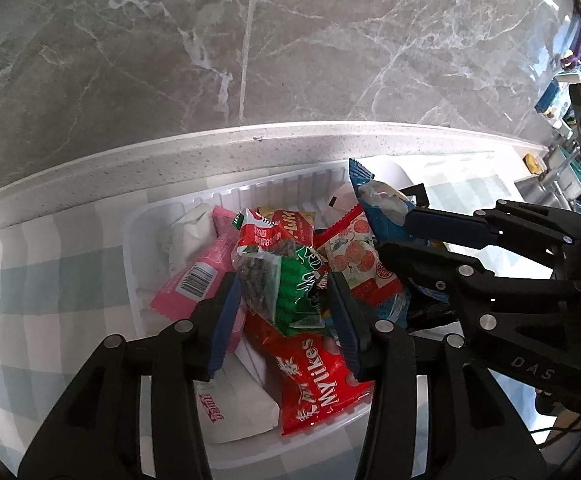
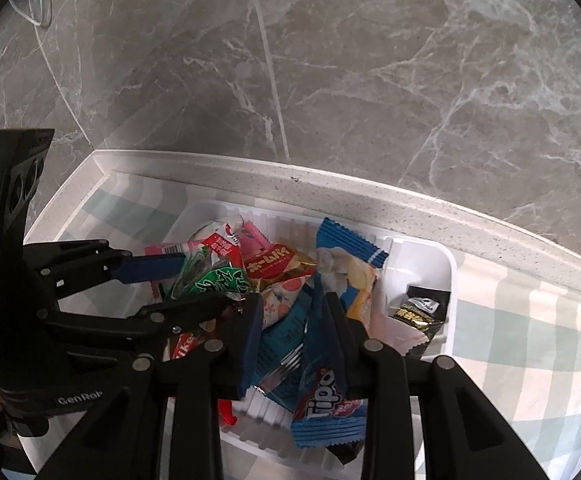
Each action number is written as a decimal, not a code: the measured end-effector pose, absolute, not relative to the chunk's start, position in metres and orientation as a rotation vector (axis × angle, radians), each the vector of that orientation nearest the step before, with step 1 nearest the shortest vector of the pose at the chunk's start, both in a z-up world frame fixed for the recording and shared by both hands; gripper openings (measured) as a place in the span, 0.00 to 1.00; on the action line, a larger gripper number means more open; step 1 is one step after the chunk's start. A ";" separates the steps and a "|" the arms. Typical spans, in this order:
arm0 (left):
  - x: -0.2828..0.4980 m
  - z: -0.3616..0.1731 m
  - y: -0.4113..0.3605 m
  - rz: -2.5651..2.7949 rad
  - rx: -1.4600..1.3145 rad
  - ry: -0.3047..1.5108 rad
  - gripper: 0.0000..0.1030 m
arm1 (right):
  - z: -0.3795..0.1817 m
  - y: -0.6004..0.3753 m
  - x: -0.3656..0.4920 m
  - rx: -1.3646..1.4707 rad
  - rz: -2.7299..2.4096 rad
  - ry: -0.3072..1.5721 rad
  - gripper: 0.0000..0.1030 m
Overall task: Organize snacks
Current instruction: 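Open both grippers to drop the candies into the tray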
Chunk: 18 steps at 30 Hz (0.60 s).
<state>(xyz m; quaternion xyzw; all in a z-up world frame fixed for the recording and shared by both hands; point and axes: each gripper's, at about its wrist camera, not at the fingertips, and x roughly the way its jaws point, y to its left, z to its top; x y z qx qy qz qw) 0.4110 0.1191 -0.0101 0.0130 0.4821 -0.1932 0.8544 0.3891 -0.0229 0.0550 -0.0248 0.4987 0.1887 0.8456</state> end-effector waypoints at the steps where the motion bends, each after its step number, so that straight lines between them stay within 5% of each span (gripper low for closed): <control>1: 0.409 -0.008 0.120 -0.403 0.028 1.007 0.44 | 0.056 -0.024 0.388 -0.054 0.397 1.050 0.33; 18: 0.364 0.035 0.136 -0.384 0.001 0.920 0.48 | 0.097 -0.039 0.346 -0.098 0.365 0.973 0.34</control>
